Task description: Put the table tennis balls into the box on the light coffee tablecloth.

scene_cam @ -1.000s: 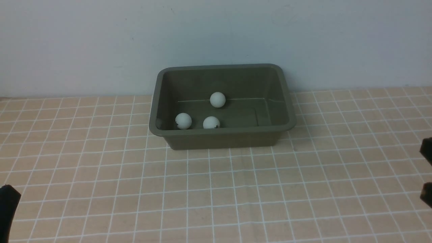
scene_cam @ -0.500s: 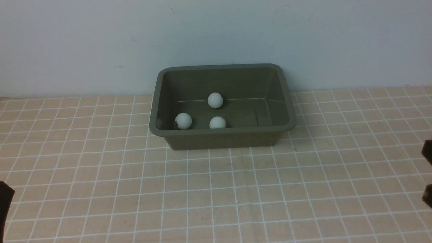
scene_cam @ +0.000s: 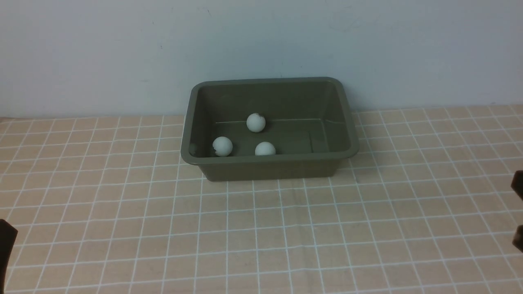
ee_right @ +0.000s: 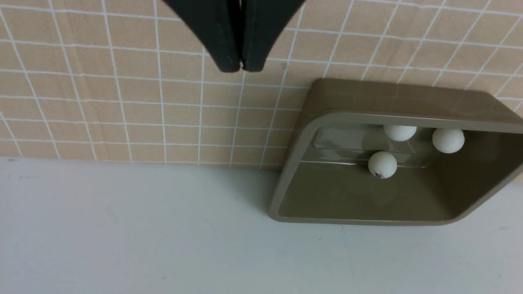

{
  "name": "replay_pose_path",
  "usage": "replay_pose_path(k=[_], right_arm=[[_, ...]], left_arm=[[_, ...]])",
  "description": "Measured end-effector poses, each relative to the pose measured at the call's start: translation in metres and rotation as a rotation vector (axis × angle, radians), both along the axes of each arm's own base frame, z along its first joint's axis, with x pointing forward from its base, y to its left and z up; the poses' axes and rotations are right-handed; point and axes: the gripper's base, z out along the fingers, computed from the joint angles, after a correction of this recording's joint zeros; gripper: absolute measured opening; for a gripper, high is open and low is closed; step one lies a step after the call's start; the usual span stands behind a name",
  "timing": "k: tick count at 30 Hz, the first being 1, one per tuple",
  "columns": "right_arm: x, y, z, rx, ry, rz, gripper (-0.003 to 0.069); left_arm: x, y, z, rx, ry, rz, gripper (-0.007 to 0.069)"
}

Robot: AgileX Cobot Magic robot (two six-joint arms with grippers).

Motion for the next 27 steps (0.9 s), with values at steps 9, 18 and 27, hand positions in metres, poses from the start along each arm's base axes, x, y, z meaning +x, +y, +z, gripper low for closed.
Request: replay_pose_path(k=[9,18,27], right_arm=[[-0.038,-0.004,0.019,0.01,-0.159,0.025,-0.0018],[-0.054,-0.011,0.021,-0.271,-0.291,0.017,-0.0018],[-0.06,-0.013,-0.031,-0.321,-0.245,0.025,-0.0018]], left_arm=[[0.0,-0.002,-0.004,0.005,0.035,-0.023,0.0172],[0.005,0.002,-0.036,0.001,0.074,0.027,0.0172],[0.001,0.005,-0.042,-0.006,0.011,0.058,0.0172]])
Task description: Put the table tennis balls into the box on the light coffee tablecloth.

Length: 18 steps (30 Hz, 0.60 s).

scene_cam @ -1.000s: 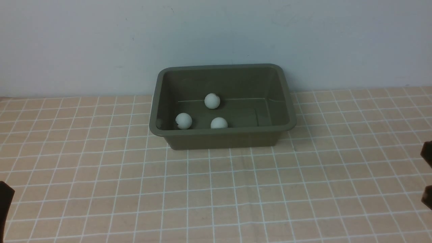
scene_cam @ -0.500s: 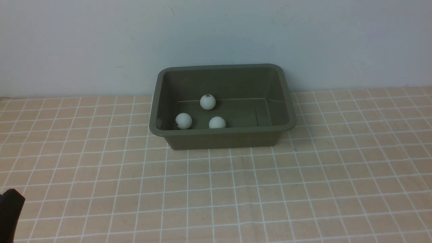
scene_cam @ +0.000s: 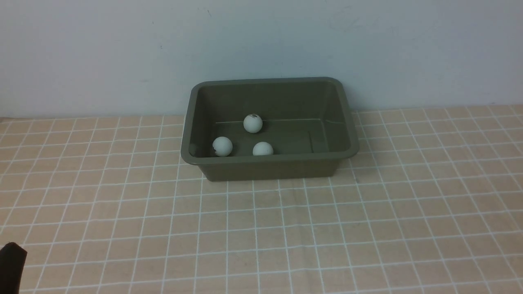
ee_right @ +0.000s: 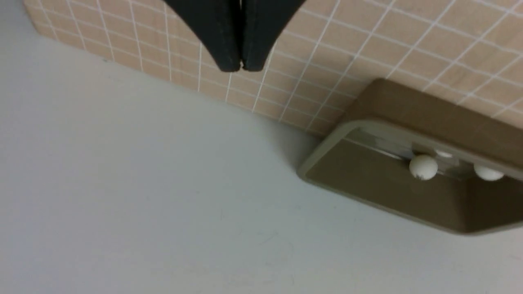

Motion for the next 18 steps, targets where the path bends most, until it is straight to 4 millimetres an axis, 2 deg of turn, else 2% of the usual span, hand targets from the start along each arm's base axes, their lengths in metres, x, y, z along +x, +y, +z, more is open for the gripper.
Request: replay_pose_path(k=[3,11,18], right_arm=[[-0.003,-0.001,-0.02,-0.004,0.025,0.0,-0.0018],[-0.011,-0.002,-0.049,0.011,0.035,0.001,-0.0018],[-0.012,-0.001,-0.055,0.062,0.039,0.005,-0.0018]], left_arm=[[0.0,0.0,-0.001,0.0,0.0,0.002,0.0172],[0.0,0.0,-0.001,0.0,0.0,0.002,0.0172],[0.0,0.0,-0.001,0.0,0.0,0.002,0.0172]])
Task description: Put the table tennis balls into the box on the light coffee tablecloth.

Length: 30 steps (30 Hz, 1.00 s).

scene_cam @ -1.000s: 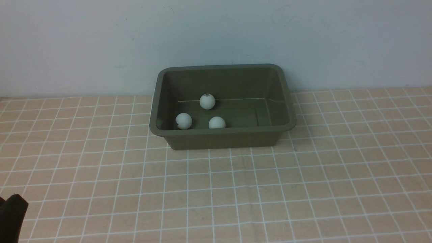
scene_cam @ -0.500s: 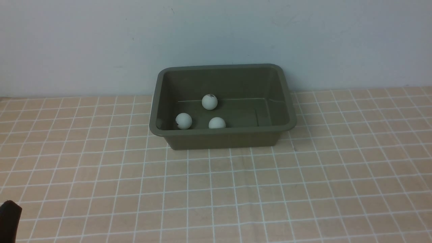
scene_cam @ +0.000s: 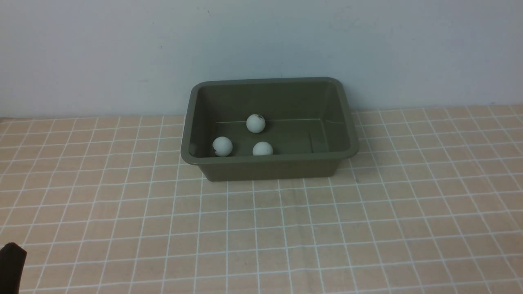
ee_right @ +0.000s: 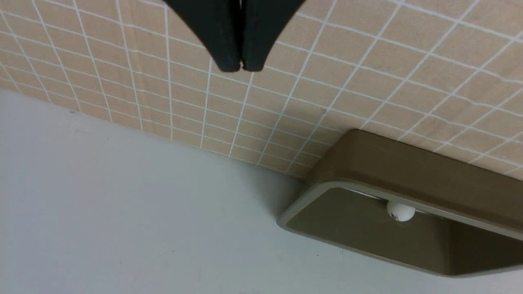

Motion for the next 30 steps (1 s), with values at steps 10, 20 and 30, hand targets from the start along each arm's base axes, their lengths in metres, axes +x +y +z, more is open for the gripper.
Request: replay_pose_path(k=[10,20,30], right_arm=[[0.0,-0.002,-0.005,0.051,0.059,-0.046,-0.0018],[0.0,-0.011,-0.005,0.078,0.059,-0.213,-0.0018],[0.0,-0.011,-0.005,0.074,0.06,-0.213,-0.0018]], left_arm=[[0.0,0.0,0.0,0.0,0.001,0.0,0.0172],[-0.001,0.0,0.0,0.0,-0.01,0.002,0.0172],[-0.001,0.0,0.0,0.0,-0.01,0.002,0.0172]])
